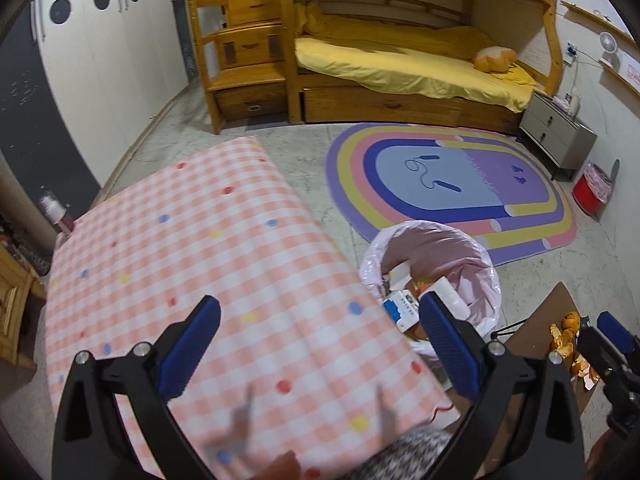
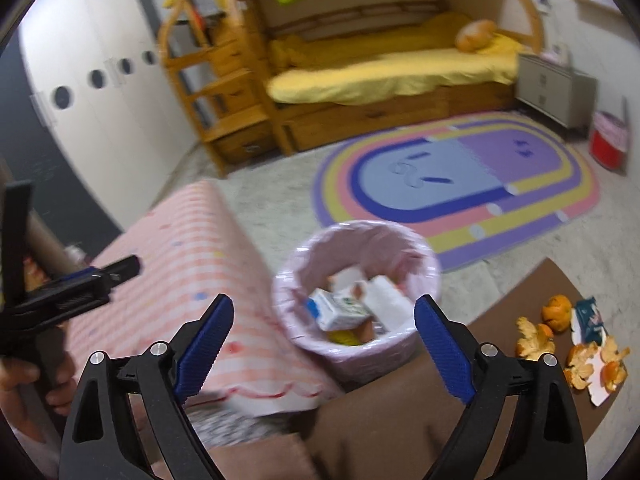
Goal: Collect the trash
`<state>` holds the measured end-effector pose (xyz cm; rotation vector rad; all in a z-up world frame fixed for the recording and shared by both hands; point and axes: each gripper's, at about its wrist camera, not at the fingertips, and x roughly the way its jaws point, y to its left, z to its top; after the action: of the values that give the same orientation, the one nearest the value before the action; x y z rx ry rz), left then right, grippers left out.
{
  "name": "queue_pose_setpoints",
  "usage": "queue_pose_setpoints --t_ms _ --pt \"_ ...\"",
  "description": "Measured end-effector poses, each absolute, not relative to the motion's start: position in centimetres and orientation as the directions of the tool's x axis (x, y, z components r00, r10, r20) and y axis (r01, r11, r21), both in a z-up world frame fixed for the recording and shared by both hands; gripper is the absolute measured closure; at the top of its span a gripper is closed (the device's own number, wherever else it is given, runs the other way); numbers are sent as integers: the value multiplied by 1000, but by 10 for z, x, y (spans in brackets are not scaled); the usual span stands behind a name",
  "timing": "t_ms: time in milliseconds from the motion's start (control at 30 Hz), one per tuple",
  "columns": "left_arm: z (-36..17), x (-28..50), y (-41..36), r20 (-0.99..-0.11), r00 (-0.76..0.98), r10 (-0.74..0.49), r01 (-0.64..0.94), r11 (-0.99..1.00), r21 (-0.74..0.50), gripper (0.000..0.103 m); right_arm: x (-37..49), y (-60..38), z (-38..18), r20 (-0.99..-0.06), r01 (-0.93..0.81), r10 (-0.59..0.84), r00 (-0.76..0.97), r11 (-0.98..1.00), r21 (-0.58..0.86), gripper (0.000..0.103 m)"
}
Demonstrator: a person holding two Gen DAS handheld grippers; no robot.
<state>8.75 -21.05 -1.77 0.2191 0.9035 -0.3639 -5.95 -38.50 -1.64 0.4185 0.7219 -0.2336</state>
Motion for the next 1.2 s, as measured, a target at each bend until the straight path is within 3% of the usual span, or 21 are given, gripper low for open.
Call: queue_pose_setpoints --t_ms 733,900,1200 --pt "61 -24 4 -705 709 -13 37 999 19 7 -98 -187 82 -579 -102 142 803 990 100 9" --pt "63 -40 37 -701 708 81 -61 997 53 7 -102 -169 84 -578 -141 143 803 989 50 9" --pt "65 -49 59 -707 699 107 -98 994 54 7 -98 -160 81 -587 -173 169 792 984 50 9"
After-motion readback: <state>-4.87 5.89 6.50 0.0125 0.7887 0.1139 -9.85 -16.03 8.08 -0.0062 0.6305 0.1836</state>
